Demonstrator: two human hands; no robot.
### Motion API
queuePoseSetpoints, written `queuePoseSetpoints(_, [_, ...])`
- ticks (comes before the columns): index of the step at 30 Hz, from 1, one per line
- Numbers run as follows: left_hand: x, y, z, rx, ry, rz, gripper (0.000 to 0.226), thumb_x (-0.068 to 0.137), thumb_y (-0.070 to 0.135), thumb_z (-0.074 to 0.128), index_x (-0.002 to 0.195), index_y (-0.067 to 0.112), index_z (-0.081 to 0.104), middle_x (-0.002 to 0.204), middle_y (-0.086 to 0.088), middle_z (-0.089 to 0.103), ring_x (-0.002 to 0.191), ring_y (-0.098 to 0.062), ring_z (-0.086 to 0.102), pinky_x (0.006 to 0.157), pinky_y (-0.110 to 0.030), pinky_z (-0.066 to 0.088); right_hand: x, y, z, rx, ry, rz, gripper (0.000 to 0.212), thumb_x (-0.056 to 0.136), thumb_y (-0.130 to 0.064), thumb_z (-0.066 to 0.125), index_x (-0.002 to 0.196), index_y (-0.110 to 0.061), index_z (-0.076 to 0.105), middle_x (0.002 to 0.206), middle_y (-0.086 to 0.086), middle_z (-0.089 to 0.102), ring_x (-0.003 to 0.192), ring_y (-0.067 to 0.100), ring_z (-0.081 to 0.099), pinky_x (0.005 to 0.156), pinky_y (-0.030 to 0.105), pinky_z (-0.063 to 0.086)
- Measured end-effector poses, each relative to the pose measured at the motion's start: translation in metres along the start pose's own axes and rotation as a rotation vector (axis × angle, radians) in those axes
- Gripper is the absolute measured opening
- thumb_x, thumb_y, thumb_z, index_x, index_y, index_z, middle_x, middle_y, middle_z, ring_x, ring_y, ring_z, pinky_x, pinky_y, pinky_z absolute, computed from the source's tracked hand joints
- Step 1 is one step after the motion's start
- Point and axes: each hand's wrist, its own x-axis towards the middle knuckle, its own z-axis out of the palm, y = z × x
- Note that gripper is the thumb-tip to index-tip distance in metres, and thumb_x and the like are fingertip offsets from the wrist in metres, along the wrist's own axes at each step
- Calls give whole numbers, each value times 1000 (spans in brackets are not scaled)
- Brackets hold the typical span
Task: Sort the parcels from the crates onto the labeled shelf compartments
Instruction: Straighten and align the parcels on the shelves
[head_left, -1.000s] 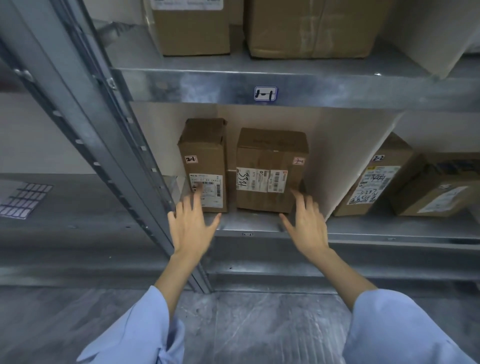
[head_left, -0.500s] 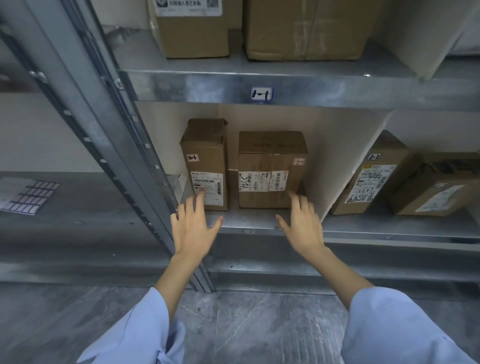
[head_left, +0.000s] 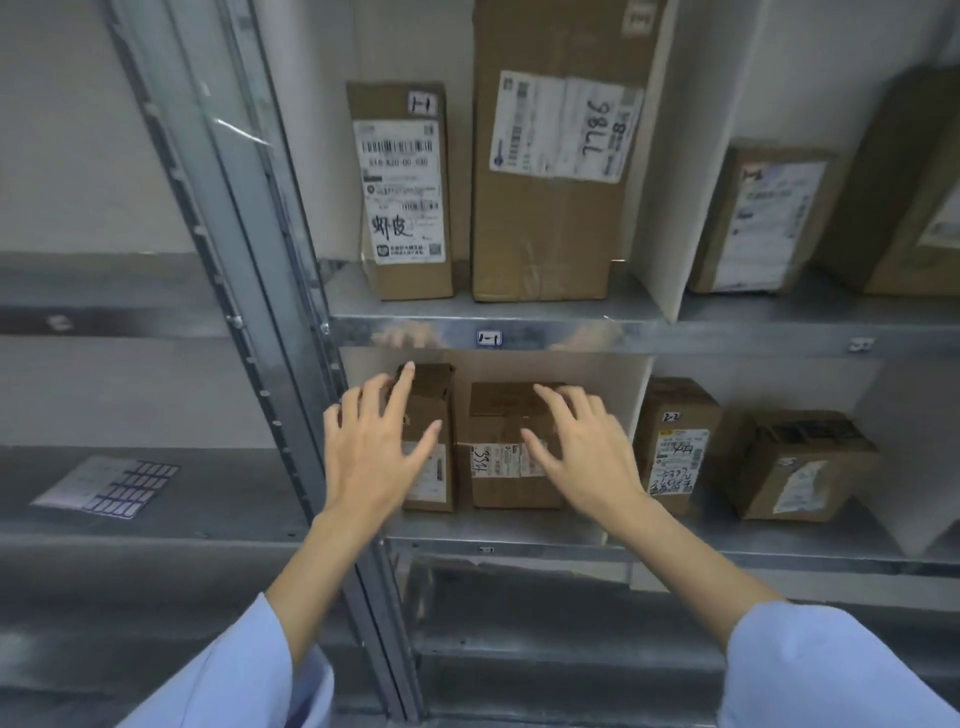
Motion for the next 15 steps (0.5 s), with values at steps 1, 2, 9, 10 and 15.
queuePoseSetpoints(1, [8, 2, -14, 3, 43, 7, 69, 92, 58, 40, 150, 20, 37, 129, -9, 53, 115, -28, 48, 92, -45, 41, 5, -4, -15, 3, 50, -23, 55, 96, -49, 45, 140, -17, 49, 127, 5, 56, 112, 25, 54, 83, 39, 50])
queuePoseSetpoints(2, [16, 4, -26, 4, 87, 13, 68, 93, 57, 40, 150, 20, 36, 129, -9, 53, 116, -29, 48, 92, -45, 40, 10, -7, -30, 12, 105, -45, 52, 96, -48, 45, 138, -16, 51, 125, 5, 56, 111, 25, 55, 84, 38, 50])
queuePoseSetpoints(9, [75, 9, -77, 29, 247, 17, 68, 93, 52, 51, 150, 20, 33, 128, -9, 52, 115, -29, 47, 92, -44, 38, 51, -9, -101, 35, 429, -117, 40, 93, -33, 62, 127, -14, 55, 119, 5, 58, 104, 22, 55, 77, 34, 52])
queuePoseSetpoints(10, [83, 9, -78, 33, 239, 13, 69, 91, 51, 54, 150, 20, 34, 129, -10, 51, 115, -29, 47, 92, -44, 39, 58, -7, -104, 20, 434, -106, 41, 92, -32, 64, 127, -14, 55, 120, 6, 58, 103, 23, 56, 76, 35, 53])
queuePoseSetpoints(15, [114, 8, -73, 51, 185, -39, 77, 83, 47, 68, 147, 20, 35, 127, -9, 52, 113, -30, 49, 90, -44, 41, 85, -1, -110, -40, 419, -66, 47, 85, -26, 72, 127, -14, 54, 120, 9, 56, 101, 29, 56, 73, 37, 49])
